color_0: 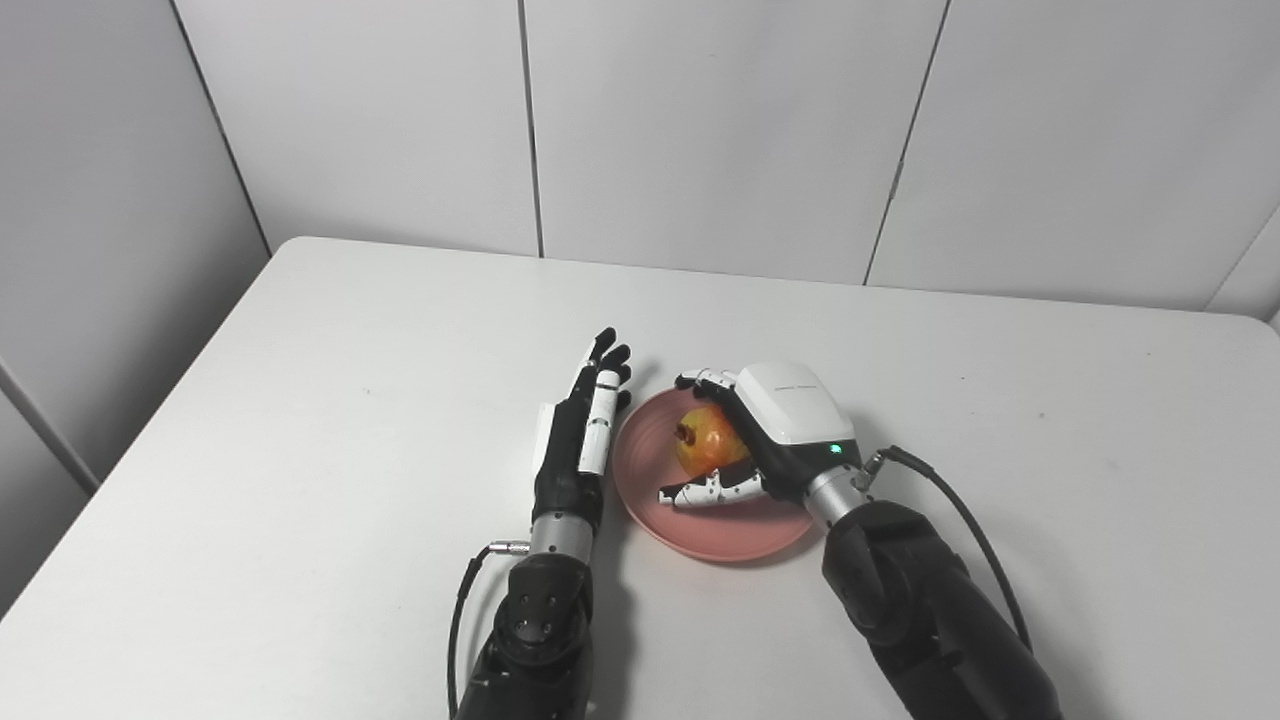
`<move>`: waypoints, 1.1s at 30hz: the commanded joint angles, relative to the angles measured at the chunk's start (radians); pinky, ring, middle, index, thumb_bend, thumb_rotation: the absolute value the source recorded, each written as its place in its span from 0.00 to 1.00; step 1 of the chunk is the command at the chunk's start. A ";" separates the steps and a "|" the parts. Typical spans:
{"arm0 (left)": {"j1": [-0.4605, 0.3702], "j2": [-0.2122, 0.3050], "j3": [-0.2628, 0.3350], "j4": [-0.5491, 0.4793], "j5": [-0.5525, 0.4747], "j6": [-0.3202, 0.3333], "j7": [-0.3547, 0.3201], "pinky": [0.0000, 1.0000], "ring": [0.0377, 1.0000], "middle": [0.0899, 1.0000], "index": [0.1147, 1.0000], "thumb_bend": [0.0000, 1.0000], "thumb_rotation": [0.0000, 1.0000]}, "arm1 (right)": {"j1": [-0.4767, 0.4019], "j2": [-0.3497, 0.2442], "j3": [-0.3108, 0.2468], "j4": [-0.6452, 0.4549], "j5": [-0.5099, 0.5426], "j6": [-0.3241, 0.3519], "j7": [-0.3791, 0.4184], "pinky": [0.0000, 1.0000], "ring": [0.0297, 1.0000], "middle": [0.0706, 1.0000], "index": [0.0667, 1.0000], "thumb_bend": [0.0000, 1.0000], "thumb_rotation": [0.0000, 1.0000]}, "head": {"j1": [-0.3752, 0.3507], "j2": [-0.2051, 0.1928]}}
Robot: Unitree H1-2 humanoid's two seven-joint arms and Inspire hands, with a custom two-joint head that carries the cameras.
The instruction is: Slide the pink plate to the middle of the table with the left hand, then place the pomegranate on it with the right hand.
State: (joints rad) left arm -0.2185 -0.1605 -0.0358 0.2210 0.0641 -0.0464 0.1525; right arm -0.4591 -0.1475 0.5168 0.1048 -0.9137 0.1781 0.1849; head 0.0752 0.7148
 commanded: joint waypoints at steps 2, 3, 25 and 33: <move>-0.026 0.002 -0.005 0.001 0.000 0.006 -0.012 0.88 0.91 0.91 0.90 0.40 1.00 | -0.037 0.000 -0.021 -0.039 0.016 -0.016 -0.006 0.79 0.83 0.85 0.86 0.91 0.61 | -0.001 -0.001; -0.027 0.003 -0.005 0.004 0.000 0.003 -0.013 0.88 0.91 0.91 0.90 0.40 1.00 | -0.038 -0.003 -0.022 -0.041 0.019 -0.023 -0.004 0.81 0.84 0.86 0.87 0.92 0.62 | -0.004 -0.002; -0.023 0.012 0.000 0.008 -0.015 -0.011 -0.022 0.90 0.93 0.92 0.91 0.39 1.00 | -0.039 -0.022 -0.098 -0.167 0.024 -0.022 -0.025 0.87 0.90 0.90 0.92 1.00 0.76 | -0.030 -0.011; -0.024 0.018 0.002 0.017 -0.019 -0.016 -0.023 0.90 0.92 0.92 0.91 0.40 1.00 | -0.025 -0.056 -0.161 -0.206 0.048 -0.015 -0.024 0.90 0.92 0.93 0.95 0.99 0.83 | -0.042 -0.020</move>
State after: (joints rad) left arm -0.2222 -0.1508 -0.0349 0.2260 0.0431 -0.0546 0.1392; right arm -0.4581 -0.1918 0.3759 -0.0577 -0.8724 0.1766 0.1828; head 0.0322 0.6934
